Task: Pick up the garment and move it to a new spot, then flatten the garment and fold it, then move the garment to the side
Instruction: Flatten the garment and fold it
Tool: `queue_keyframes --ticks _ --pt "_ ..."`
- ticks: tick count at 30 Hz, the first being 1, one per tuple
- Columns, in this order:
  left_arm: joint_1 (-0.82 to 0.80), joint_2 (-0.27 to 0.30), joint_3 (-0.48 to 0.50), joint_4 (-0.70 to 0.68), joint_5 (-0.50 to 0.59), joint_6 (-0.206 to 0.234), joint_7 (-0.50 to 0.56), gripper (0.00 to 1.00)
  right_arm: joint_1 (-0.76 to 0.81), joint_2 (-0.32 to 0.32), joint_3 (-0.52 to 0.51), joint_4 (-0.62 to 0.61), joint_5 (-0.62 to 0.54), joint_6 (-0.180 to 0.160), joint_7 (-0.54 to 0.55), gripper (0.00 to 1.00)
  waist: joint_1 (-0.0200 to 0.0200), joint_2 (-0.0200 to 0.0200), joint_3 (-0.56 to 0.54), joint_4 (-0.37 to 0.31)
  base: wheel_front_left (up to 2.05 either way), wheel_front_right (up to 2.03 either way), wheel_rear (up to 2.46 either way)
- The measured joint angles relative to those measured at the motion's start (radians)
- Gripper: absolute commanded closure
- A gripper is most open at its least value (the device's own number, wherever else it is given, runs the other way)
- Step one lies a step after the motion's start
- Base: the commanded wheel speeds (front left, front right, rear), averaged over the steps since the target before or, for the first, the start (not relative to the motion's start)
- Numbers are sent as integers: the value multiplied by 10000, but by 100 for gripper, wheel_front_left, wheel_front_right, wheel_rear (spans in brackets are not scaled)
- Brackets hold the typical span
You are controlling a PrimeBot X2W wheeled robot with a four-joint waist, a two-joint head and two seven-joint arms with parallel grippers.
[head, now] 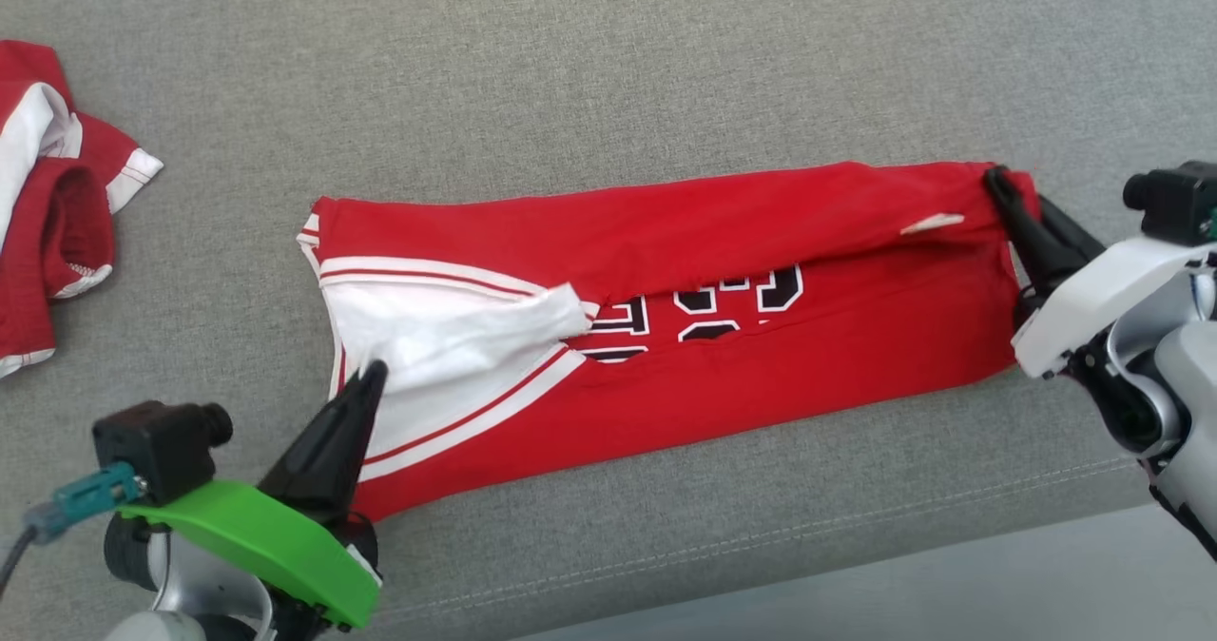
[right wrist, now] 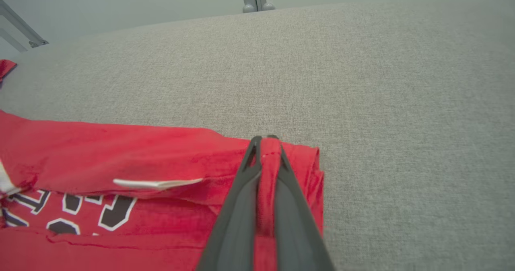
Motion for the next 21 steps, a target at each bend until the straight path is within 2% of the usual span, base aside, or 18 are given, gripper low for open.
queue_keyframes --ticks 3,5,6,7,8,9,10,11,17,21 --pt "78 -267 -198 506 -69 -184 -163 100 143 -33 257 10 -123 0 -199 98 0 0 27 -13 0 0 0" --pt "64 -399 -228 1009 -71 -316 -311 100 167 -46 466 71 -188 0 -391 78 0 -1 45 -36 0 0 0" --pt "60 -462 -251 1246 -71 -360 -380 100 196 -63 604 148 -291 2 -476 63 0 0 47 -46 0 0 0" --pt "47 -514 -270 1455 -75 -435 -435 100 233 -73 742 219 -355 0 -566 29 0 0 40 -52 0 0 0" --pt "34 -545 -293 1664 -82 -516 -466 100 270 -86 863 288 -420 0 -663 0 0 0 31 -61 0 0 0" --pt "31 -558 -343 1839 -82 -589 -485 87 291 -109 984 355 -502 0 -771 0 0 0 19 -70 0 0 0" --pt "31 -568 -408 1965 -82 -652 -485 55 292 -155 1116 405 -635 0 -867 0 0 -1 3 -80 0 0 0" --pt "32 -579 -447 2057 -82 -708 -502 0 294 -211 1250 431 -809 2 -974 0 0 -1 -18 -89 0 0 0" --pt "226 -454 -658 2330 -81 -895 -468 0 555 -639 1964 543 -2067 2 -1233 0 0 -1 -249 -145 0 0 0" --pt "551 -397 -736 2205 -42 -878 -531 0 1104 -788 2010 337 -2575 2 -1252 0 0 -1 -457 -172 0 0 0"
